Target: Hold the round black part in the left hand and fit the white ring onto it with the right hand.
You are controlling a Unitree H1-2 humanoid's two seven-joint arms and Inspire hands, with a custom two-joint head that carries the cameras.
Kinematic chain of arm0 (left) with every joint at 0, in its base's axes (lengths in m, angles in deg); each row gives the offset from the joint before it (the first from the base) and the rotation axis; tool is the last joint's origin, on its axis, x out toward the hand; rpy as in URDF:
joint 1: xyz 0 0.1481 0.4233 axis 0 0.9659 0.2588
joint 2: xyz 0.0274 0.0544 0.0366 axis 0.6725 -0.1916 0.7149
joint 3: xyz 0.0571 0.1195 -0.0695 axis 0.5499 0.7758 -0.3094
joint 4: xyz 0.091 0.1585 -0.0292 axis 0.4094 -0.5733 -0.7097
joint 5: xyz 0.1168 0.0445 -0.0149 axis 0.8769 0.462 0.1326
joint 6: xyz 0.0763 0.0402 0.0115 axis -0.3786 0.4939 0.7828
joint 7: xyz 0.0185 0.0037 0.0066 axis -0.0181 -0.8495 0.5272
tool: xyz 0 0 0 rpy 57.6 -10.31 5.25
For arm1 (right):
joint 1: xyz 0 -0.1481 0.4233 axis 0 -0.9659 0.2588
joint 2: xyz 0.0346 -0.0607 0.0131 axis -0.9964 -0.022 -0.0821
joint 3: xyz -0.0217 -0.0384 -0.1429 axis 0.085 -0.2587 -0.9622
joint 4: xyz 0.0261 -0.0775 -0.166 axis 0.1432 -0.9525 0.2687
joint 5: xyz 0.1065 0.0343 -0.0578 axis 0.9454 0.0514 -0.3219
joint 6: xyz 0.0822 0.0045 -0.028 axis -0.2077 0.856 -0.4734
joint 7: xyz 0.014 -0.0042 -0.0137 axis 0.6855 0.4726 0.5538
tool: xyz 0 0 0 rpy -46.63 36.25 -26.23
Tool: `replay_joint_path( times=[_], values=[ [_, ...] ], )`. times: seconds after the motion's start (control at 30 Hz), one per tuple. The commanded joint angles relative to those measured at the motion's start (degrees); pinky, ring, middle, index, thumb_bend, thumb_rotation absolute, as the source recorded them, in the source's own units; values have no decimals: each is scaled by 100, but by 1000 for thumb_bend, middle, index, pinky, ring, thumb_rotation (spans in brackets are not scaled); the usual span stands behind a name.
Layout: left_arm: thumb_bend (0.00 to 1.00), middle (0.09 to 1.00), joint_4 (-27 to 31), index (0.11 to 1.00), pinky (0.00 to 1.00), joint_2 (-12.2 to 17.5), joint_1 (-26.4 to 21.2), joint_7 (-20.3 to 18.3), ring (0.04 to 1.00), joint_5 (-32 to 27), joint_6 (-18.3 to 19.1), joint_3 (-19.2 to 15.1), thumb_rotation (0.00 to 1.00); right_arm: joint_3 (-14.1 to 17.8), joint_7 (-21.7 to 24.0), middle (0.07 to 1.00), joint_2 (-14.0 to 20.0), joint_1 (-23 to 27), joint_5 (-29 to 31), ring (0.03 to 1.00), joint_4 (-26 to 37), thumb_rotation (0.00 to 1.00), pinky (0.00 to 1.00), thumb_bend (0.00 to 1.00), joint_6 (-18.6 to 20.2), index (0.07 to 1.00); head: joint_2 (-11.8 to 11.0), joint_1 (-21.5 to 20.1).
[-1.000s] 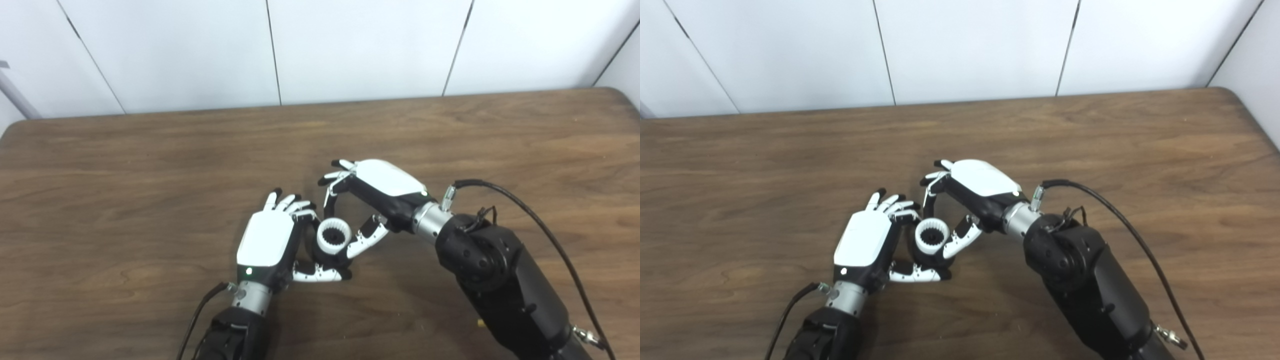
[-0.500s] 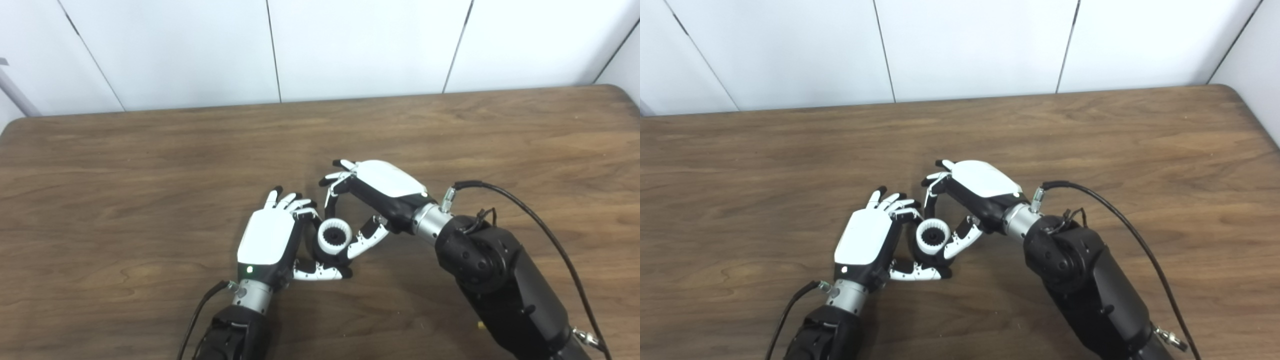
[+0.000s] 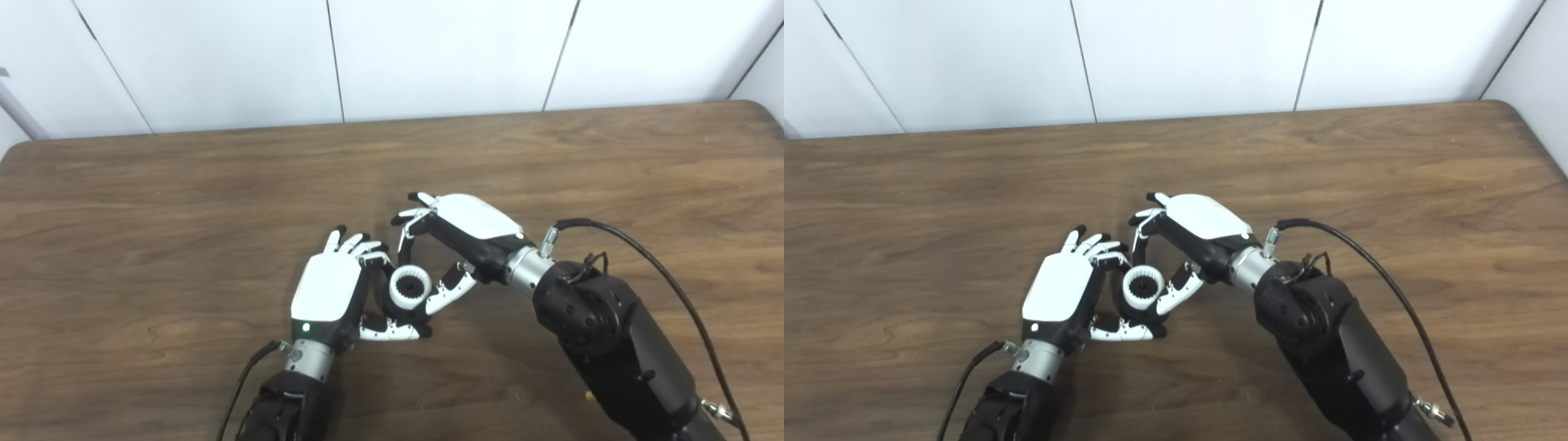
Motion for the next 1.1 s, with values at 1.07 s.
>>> replay_joint_path(
  times=[1.07],
  values=[
    [524,788,-56,483,1000,-80,-34,-89,885,84,1,89,51,62,-61,883,58,203,44,1000,-44,286,1000,904,-133,622,19,-25]
  ],
)
